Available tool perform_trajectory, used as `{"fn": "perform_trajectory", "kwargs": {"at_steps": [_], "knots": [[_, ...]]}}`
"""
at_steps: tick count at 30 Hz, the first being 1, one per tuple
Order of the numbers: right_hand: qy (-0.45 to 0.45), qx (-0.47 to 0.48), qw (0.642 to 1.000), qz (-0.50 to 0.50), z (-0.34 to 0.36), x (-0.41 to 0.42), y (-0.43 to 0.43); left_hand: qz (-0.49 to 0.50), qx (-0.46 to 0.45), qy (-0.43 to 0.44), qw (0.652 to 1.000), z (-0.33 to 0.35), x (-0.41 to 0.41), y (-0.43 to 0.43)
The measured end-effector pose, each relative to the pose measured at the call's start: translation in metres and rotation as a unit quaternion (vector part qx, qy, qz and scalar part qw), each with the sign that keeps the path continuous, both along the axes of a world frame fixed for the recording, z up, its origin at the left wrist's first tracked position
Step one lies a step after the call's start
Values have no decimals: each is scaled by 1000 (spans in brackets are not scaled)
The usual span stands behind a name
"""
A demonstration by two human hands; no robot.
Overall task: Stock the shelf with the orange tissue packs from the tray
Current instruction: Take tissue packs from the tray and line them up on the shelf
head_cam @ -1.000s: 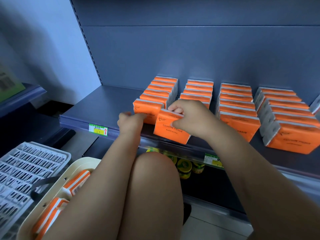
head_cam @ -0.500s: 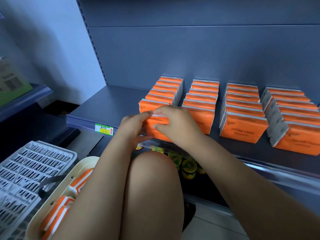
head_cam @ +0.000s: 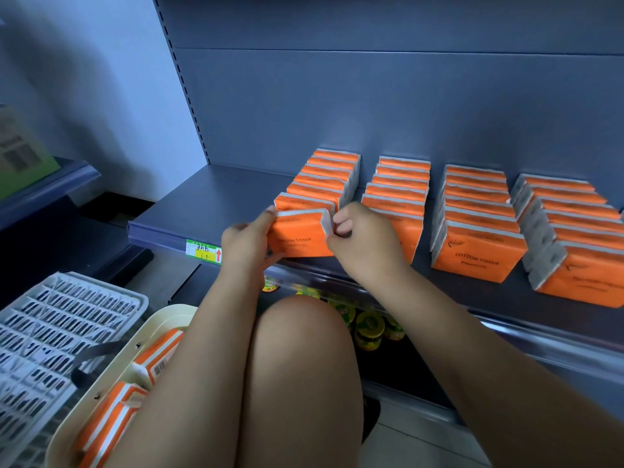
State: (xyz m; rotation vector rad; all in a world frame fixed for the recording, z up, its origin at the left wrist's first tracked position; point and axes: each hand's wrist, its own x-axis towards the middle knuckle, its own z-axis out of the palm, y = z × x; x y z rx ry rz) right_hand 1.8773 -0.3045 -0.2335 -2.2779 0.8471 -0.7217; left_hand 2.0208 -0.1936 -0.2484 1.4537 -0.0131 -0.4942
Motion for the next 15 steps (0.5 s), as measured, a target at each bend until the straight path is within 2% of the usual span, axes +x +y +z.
{"fn": "perform_trajectory", "kwargs": {"at_steps": [4,8,15], "knots": [[32,101,993,45,-2,1,6,13,22,-73,997,-1,1,-4],[68,163,982,73,1,3,12,25,35,-73,996,-5,5,-5],[75,187,978,44,5,3,18,-27,46,-70,996,-13,9,-7]]}}
